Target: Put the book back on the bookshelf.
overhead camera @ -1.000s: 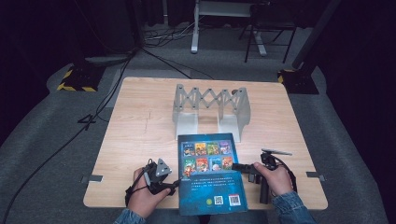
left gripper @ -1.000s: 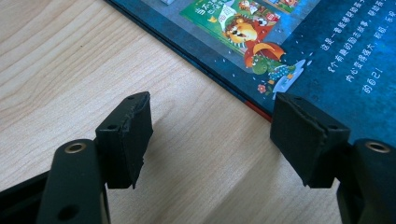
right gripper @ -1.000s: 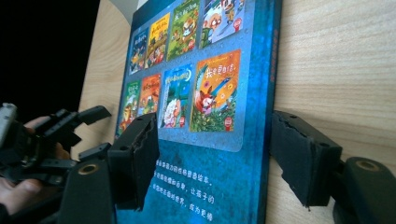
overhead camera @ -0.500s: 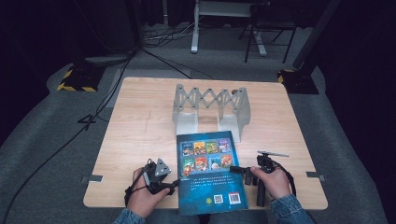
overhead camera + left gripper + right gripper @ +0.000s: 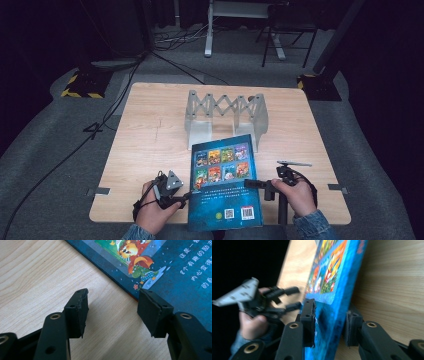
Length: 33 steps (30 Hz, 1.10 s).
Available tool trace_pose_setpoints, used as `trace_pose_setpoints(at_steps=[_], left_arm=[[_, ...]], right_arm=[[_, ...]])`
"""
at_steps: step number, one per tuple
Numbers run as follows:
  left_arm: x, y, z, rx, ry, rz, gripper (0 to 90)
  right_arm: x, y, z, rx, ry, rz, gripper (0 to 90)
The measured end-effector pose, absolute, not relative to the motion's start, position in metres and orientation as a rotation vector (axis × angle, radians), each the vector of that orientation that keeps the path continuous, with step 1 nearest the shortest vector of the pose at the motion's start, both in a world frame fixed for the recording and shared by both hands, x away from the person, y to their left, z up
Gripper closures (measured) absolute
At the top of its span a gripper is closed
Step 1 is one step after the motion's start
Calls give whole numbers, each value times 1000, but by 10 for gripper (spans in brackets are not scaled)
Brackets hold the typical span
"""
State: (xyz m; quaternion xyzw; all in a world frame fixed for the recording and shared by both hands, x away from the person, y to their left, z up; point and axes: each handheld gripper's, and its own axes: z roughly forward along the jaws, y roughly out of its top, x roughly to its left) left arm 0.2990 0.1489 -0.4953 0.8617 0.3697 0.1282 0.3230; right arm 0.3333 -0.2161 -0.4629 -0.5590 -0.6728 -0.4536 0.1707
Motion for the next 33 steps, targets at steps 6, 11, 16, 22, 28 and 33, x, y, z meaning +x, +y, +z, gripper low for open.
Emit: trace_pose_setpoints(at_steps=[6, 11, 16, 22, 28, 33], left_arm=[[300, 151, -496, 2252, 975, 328, 413], [301, 154, -495, 2256, 975, 320, 368], [300, 156, -495, 2246, 986, 303, 344], [300, 156, -495, 2241, 977, 281, 326], [299, 157, -493, 2231, 972, 283, 324], [299, 155, -494, 2231, 965, 275, 324]], right_arm=[[335, -211, -463, -1541, -1884, -1317, 728], [330, -209, -457, -1504, -1877, -1348, 756], [325, -208, -457, -1499, -1867, -1372, 764], [318, -216, -454, -1497, -1811, -1387, 802], [316, -222, -449, -1482, -1778, -1466, 833], [311, -218, -435, -1447, -1834, -1539, 837]])
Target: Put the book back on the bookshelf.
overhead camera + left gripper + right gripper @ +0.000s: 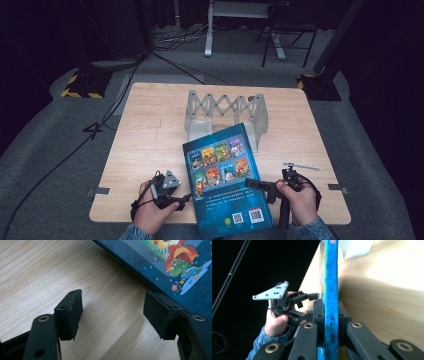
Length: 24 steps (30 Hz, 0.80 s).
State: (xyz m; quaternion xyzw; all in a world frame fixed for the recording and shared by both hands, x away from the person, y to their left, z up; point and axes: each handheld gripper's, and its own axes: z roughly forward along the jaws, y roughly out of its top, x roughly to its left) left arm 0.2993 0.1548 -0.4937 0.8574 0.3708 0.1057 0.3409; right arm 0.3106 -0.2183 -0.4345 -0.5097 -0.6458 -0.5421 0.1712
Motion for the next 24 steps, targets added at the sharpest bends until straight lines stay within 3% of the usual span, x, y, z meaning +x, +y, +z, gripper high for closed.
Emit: trace_pose_setpoints(at_steps=[24], left_arm=[[303, 167, -500, 2198, 992, 334, 330]], right_arm=[[290, -236, -371, -1393, -1901, -2055, 839]])
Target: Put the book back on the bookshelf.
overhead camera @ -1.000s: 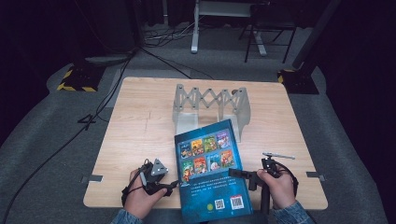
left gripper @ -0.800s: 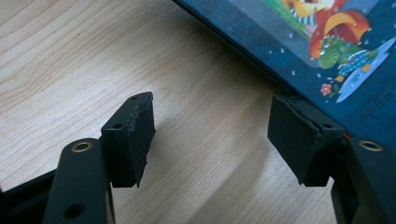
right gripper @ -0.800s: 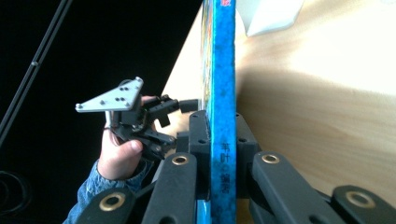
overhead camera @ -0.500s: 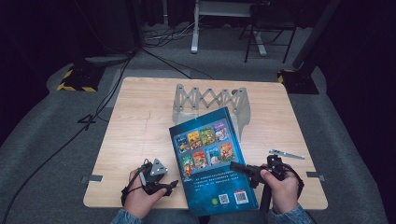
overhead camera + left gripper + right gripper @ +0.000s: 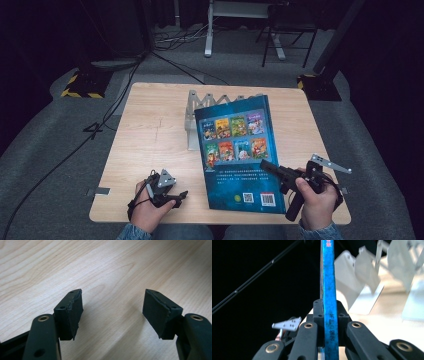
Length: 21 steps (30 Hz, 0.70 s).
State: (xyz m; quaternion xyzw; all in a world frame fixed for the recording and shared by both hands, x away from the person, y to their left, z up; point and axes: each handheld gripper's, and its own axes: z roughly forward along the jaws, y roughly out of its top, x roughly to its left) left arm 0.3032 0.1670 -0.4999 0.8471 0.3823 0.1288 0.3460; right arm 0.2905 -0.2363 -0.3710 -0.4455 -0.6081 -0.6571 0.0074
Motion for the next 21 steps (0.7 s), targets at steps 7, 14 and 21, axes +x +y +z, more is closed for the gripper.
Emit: trace_pose_setpoints(at_steps=[7, 14, 21], left_arm=[[304, 168, -504, 2179, 987, 380, 304], [306, 171, -504, 2169, 1000, 397, 304], [306, 177, -504, 2166, 1020, 399, 304]], right_arm=[[282, -238, -349, -1386, -1960, -2208, 839], [281, -234, -339, -1426, -2039, -2318, 839], [279, -225, -327, -1452, -2199, -2420, 839]])
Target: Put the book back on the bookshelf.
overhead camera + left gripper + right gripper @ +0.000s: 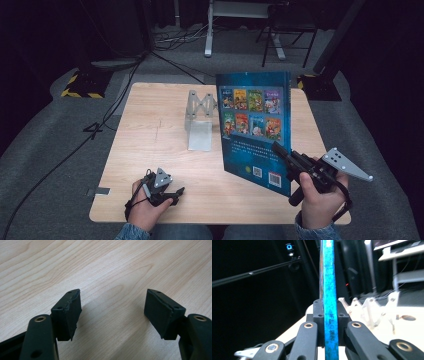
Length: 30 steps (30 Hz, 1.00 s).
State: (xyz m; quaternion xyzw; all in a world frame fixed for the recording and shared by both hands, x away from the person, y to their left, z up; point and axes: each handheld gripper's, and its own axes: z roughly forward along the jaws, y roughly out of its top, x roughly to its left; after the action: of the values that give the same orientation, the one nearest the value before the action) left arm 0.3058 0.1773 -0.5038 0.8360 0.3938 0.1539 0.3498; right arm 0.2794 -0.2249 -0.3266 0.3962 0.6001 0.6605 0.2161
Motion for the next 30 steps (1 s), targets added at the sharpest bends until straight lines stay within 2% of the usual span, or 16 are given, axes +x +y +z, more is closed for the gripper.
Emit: trace_pose_setpoints(at_steps=[12, 30], left_arm=[[303, 180, -504, 2156, 1027, 401, 304], [300, 185, -504, 2168, 1013, 397, 294]], right_arm=[[281, -212, -318, 1018, 1574, 1699, 839], [315, -202, -308, 999, 1481, 1565, 838]])
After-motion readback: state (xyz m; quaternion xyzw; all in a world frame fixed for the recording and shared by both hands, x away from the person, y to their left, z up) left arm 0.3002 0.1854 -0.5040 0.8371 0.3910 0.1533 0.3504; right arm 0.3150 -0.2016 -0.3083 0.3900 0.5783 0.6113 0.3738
